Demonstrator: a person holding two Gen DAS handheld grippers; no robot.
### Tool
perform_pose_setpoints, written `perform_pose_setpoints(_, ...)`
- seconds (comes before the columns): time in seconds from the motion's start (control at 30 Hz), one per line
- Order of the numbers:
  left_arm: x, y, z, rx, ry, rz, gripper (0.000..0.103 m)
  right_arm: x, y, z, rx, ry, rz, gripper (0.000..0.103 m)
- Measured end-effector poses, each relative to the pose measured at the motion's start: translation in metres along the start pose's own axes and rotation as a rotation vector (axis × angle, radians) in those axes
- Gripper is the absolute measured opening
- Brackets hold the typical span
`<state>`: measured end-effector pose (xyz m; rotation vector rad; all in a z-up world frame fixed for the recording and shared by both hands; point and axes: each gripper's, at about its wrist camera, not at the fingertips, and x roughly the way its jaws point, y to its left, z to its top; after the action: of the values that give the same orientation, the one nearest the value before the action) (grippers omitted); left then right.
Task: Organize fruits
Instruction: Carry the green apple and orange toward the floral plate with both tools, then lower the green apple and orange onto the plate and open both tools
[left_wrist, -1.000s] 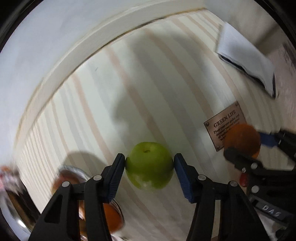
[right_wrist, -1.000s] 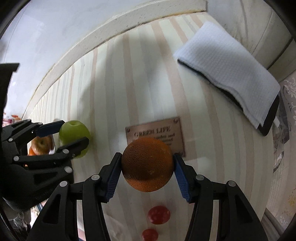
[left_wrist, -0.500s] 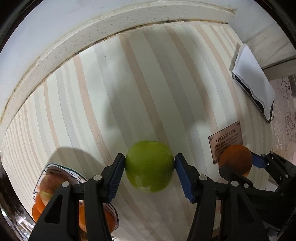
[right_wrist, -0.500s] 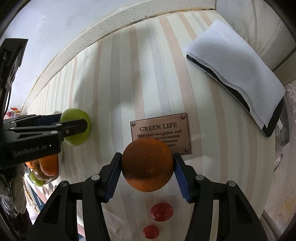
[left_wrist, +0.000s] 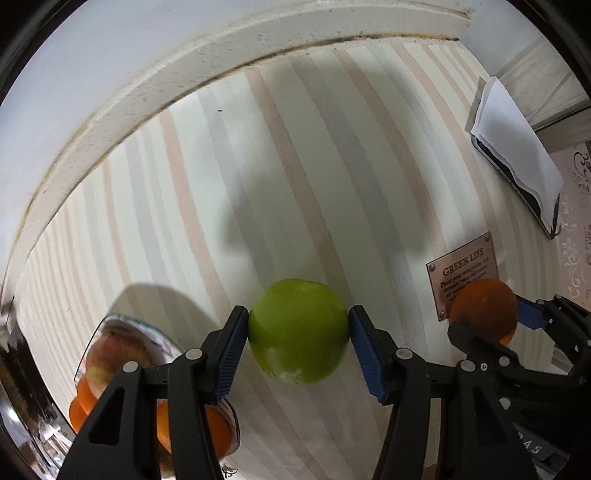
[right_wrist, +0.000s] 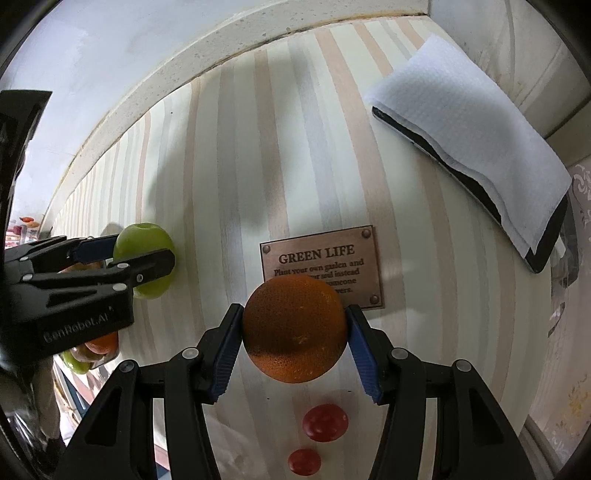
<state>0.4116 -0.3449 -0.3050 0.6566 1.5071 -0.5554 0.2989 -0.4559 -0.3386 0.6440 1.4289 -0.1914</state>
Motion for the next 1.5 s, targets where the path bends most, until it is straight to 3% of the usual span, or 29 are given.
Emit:
perform_pose_setpoints(0.1,-0.007,0.0,-0.019,-0.056,-0.026,-0.012,0.054,-0.003,0.001,-0.004,-0.003,-0.011,0.009,0.058)
perform_pose_setpoints(0.37,-0.011,0.001,-0.104,-0.227,-0.042,-0.146,0.053,-0.008,0.011,-0.025,-0.03,0.012,0.044,0.058)
perform_pose_setpoints(0.53,-0.007,0.016,-0.144,-0.329,-0.058,-0.169,0.053,-0.008,0.03,-0.039,-0.085,0.034,0.051,0.058)
perform_pose_setpoints(0.73,0.004,0.039,-0.17,-0.431,-0.054,-0.202,0.053,-0.003,0.068,-0.046,-0.138,0.062,0.095,0.058)
perform_pose_setpoints(1.03,-0.054,0.096,-0.198,-0.546,-0.186,-0.248,0.054,-0.022,0.145,-0.031,-0.237,0.028,0.176,0.058)
perform_pose_setpoints(1.23,-0.091,0.165,-0.218,-0.638,-0.263,-0.155,0.054,-0.008,0.191,-0.012,-0.285,0.029,0.198,0.058)
perform_pose_setpoints(1.5,-0.066,0.215,-0.223,-0.691,-0.17,-0.045,0.054,0.022,0.234,-0.002,-0.332,0.042,0.157,0.058)
